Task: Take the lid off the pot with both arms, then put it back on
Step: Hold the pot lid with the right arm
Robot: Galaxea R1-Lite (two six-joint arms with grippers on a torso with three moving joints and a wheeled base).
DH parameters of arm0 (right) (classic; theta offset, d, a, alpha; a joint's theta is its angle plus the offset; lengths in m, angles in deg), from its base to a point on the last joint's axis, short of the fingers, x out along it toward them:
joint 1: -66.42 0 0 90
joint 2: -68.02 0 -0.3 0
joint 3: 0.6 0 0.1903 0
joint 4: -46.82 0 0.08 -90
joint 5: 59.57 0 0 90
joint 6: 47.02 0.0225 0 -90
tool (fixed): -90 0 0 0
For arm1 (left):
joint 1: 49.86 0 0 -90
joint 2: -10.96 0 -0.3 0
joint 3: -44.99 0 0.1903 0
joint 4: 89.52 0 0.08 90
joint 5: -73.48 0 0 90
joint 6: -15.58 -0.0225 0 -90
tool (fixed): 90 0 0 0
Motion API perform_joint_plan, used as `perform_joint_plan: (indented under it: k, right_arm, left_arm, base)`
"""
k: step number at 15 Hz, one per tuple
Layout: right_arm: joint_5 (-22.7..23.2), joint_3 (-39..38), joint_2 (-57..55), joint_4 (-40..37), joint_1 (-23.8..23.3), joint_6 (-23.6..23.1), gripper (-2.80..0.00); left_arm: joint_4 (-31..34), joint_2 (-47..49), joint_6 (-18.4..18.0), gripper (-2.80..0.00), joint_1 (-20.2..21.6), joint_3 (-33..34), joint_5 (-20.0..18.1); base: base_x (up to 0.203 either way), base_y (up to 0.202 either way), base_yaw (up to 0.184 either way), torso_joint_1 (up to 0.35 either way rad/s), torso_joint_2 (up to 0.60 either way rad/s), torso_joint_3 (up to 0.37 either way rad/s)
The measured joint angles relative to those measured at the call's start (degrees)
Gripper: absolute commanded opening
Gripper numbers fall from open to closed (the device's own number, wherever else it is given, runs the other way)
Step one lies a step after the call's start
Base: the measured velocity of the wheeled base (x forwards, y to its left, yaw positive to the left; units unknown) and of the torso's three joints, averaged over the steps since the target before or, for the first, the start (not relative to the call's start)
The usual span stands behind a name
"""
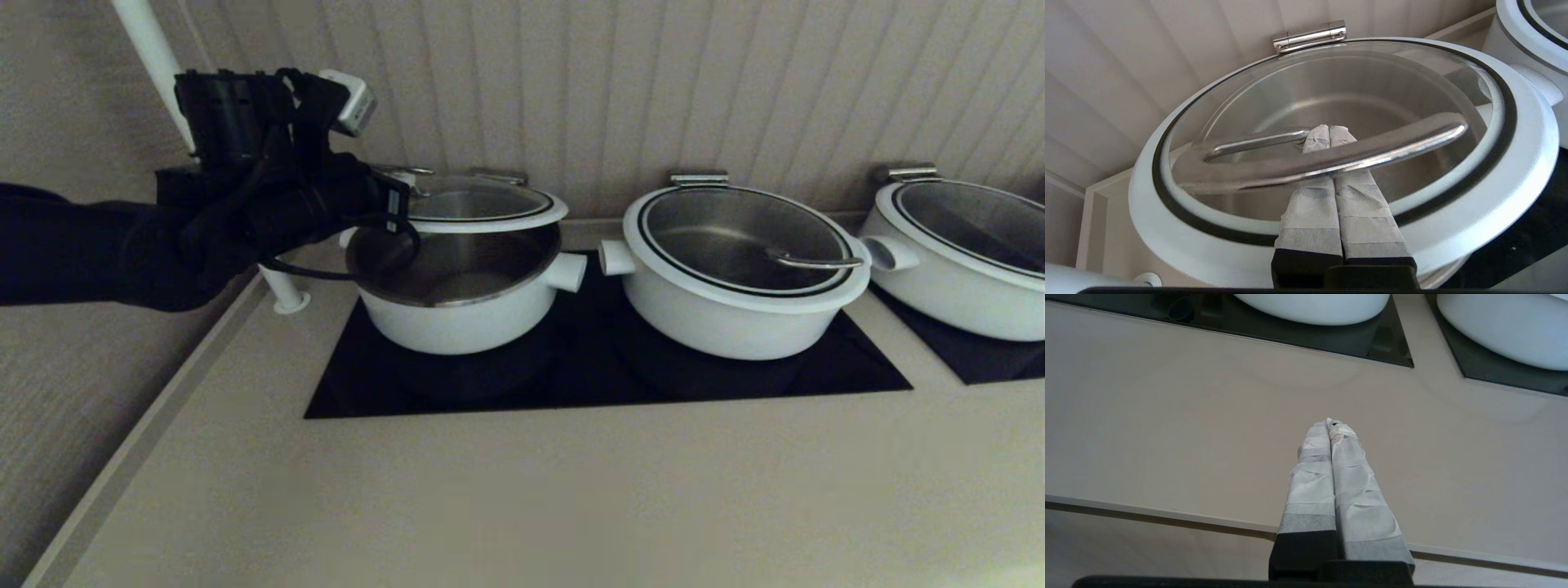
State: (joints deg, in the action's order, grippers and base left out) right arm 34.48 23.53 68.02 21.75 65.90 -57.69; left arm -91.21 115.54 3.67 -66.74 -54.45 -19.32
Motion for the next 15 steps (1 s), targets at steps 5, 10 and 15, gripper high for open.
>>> perform_joint_plan:
  k: [5,10,15]
  right_arm:
    - [3.95,4.1,-2.65,-0.03,0.0,0.15,-2.8]
    - [11.02,7.94,-14.64,6.99,0.57,-0.3,-2.8]
    - [20.53,9.24,-37.63,25.39,1.04,-3.6,-2.8]
  left_arm:
    - [-0.21,1.04,0.01,-2.8,0.0,-0.13,-0.04]
    - [-0.42,1.92,0.04,-2.8,0.0,-0.6,-0.1]
    - [-0.35,2.47,0.21,-2.8,0.05,-1.47,-0.11]
  base:
    - [0.0,0.0,0.0,0.0,0.0,0.0]
    - [0.0,0.0,0.0,0.0,0.0,0.0]
    - [0.0,0.0,0.0,0.0,0.0,0.0]
